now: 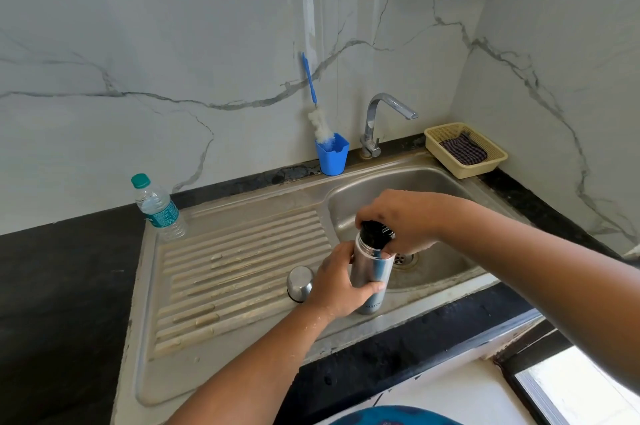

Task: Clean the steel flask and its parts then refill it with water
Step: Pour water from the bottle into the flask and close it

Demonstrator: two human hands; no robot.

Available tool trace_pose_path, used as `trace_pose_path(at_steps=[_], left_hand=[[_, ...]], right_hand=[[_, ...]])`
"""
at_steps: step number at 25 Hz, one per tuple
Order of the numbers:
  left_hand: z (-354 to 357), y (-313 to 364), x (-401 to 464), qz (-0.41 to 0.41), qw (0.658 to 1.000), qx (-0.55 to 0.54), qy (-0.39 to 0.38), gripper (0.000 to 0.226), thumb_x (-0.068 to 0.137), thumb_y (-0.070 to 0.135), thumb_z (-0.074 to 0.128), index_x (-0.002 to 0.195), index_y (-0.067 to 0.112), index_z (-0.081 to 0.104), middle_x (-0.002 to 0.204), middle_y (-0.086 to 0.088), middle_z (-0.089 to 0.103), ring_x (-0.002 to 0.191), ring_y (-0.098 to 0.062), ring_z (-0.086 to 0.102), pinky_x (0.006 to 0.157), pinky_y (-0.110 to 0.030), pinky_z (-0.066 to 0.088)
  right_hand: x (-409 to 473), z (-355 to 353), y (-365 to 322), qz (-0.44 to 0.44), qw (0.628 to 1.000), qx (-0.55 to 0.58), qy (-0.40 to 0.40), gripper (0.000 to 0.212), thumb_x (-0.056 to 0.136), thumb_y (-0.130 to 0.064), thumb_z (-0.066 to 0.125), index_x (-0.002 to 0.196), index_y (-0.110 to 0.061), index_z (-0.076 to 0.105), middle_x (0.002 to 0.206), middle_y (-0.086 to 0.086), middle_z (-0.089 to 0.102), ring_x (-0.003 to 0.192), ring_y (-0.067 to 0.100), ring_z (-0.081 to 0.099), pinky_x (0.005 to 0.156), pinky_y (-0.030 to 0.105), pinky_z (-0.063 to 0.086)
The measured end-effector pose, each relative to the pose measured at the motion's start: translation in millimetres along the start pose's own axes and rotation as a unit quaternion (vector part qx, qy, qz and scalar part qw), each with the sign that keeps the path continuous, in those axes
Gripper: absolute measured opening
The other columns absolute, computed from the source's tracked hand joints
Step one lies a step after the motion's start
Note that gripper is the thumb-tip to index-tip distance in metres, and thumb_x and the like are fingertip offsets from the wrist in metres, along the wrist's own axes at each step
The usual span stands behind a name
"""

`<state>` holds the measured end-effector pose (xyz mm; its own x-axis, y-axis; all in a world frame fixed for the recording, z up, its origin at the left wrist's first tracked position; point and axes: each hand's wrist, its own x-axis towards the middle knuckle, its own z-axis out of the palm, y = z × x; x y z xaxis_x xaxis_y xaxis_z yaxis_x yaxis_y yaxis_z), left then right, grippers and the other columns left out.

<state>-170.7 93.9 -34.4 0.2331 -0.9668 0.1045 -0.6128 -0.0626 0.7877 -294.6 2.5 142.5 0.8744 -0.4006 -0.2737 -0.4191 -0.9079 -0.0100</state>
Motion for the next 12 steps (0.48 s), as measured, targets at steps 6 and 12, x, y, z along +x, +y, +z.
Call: trace_pose_path(at_steps=[6, 12], left_hand=[[2, -2, -2, 0.009, 1.000, 0.011, -0.005, 0.063, 0.066, 0.055, 0.075, 0.119, 0.028, 0.052, 0.111, 0.016, 0.059, 0.100, -0.006, 0.058, 0.086, -0.033, 0.051], [5, -1, -7, 0.027, 0.999, 0.010, 0.017, 0.063, 0.067, 0.056, 0.072, 0.118, 0.024, 0.052, 0.112, 0.012, 0.059, 0.100, -0.009, 0.059, 0.085, -0.032, 0.051]], right_hand=[[1, -3, 4, -0.042, 0.998, -0.053, 0.012, 0.042, 0.079, -0.052, 0.065, 0.107, -0.021, 0.058, 0.089, -0.003, 0.059, 0.085, 0.016, 0.053, 0.067, 0.024, 0.042], [9, 8, -3, -0.005, 0.996, -0.074, 0.059, 0.047, 0.086, -0.068, 0.046, 0.085, -0.021, 0.052, 0.068, -0.009, 0.044, 0.060, 0.006, 0.041, 0.054, 0.020, 0.029]])
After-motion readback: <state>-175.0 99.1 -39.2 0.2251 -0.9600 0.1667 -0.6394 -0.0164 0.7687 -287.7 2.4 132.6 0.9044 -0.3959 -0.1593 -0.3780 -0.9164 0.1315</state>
